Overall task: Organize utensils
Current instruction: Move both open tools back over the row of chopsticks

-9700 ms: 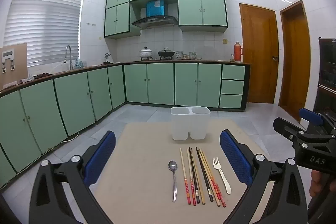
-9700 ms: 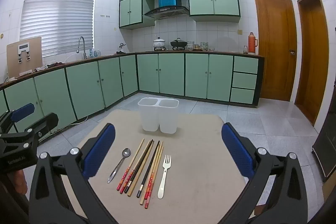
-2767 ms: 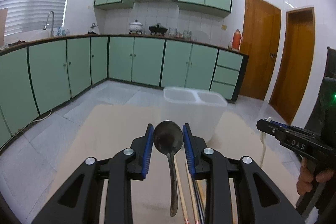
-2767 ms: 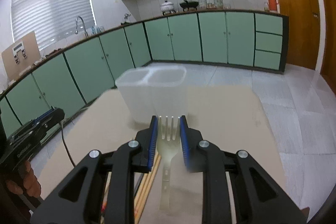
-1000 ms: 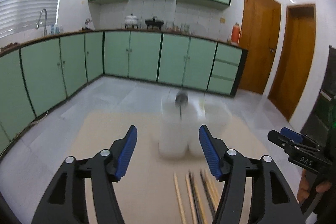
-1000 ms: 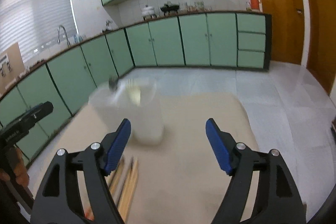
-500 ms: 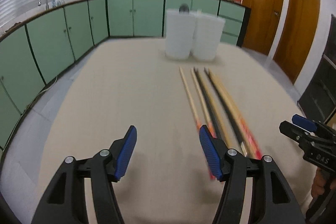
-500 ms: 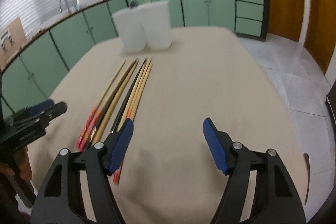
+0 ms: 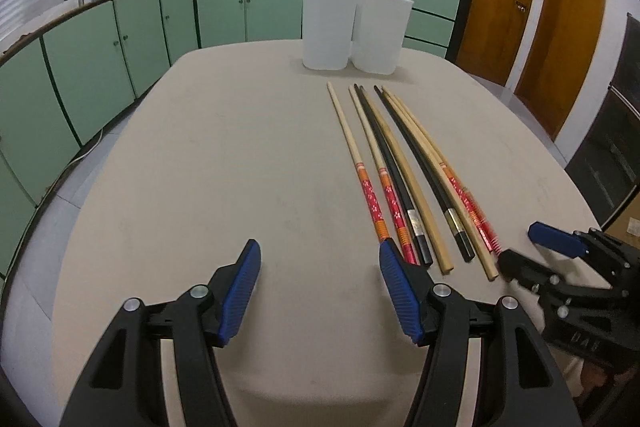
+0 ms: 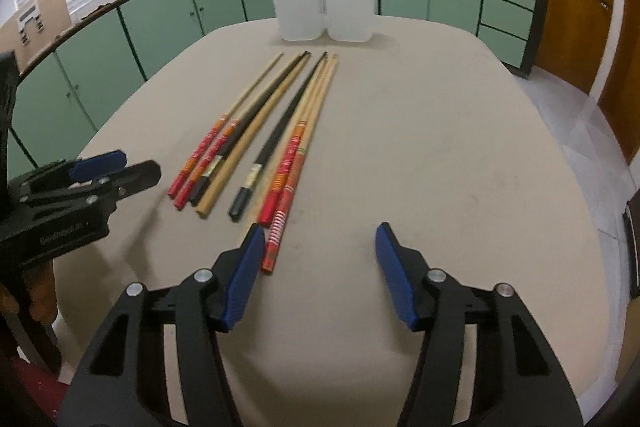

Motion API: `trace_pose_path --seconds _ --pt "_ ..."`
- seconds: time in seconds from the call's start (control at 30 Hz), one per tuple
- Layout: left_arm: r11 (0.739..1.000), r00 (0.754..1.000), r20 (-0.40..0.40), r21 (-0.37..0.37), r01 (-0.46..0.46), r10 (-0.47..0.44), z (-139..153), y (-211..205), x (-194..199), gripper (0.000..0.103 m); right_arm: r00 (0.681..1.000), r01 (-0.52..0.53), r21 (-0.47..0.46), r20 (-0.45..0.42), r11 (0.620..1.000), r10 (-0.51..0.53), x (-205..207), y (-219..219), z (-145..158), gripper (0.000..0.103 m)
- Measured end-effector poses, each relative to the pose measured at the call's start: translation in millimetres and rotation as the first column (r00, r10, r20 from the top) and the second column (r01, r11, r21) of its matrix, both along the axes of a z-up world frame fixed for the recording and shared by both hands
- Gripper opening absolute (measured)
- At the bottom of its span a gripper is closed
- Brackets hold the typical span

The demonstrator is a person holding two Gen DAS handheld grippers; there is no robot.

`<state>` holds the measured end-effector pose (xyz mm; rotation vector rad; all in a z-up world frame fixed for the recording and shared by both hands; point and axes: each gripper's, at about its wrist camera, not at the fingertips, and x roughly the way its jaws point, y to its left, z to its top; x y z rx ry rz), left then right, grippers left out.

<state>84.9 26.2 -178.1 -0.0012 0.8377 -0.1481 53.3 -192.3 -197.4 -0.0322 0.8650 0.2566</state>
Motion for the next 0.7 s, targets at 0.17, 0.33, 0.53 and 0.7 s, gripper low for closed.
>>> trace_pose_path --seconds 0.17,0.33,0.53,0.7 --pt "1.0 1.0 -0.005 0.004 -0.007 0.007 -2.6 0.1 -0.5 0.061 0.999 0.049 0.017 0.007 0.999 -0.049 1.2 -15.9 5.5 0.054" --pt "1.0 1.0 0.0 -0.002 -0.029 0.029 0.4 3.9 -2.3 0.061 1.0 -0.006 0.02 0.012 1.0 0.006 -10.1 -8.3 8.5 0.045" --pt "0.999 0.999 -0.003 -0.006 -0.037 0.037 -0.9 3.5 -4.0 0.061 1.0 -0.028 -0.007 0.002 1.0 0.028 -12.5 2.7 4.3 0.025" --pt "1.0 1.0 -0.014 -0.002 -0.024 0.024 -3.3 -0.3 -4.4 0.061 0.999 -0.033 -0.011 0.002 0.999 0.033 -13.6 5.0 4.2 0.019"
